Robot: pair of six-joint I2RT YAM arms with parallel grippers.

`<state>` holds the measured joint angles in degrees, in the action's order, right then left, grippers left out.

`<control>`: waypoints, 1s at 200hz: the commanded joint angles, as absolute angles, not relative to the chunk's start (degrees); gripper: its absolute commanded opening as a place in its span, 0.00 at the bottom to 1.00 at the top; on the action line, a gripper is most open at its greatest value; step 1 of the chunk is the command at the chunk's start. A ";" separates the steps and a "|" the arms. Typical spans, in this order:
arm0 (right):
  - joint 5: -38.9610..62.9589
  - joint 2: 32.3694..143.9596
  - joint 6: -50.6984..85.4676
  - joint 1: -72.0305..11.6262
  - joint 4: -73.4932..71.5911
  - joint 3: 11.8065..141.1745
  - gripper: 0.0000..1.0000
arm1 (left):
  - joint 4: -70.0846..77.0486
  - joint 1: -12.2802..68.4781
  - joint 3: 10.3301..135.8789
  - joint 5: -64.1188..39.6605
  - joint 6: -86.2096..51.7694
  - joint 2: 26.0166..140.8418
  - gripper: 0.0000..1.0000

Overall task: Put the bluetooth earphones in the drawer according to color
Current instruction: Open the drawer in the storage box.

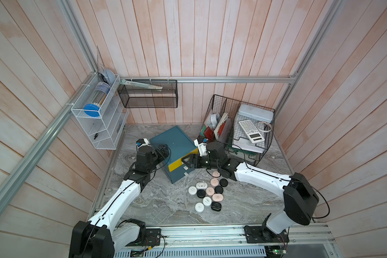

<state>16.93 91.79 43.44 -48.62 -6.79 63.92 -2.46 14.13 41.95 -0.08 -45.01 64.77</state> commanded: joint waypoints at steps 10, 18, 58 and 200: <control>15.64 93.57 44.63 -49.49 -6.09 66.99 0.70 | -9.23 13.89 39.60 -0.63 -43.15 67.39 0.90; 15.49 93.91 44.73 -49.65 -5.81 67.40 0.69 | -9.14 13.86 39.43 -0.70 -43.24 67.39 0.90; 14.33 94.92 44.83 -49.64 -4.80 68.07 0.64 | -9.05 13.85 39.16 -0.70 -43.07 67.18 0.90; 10.38 95.08 43.77 -49.57 -2.55 69.08 0.42 | -9.56 13.88 39.44 0.81 -43.07 67.07 0.90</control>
<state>14.74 94.78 44.60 -49.80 -2.96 67.55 -1.15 13.91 41.78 -0.16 -45.04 65.25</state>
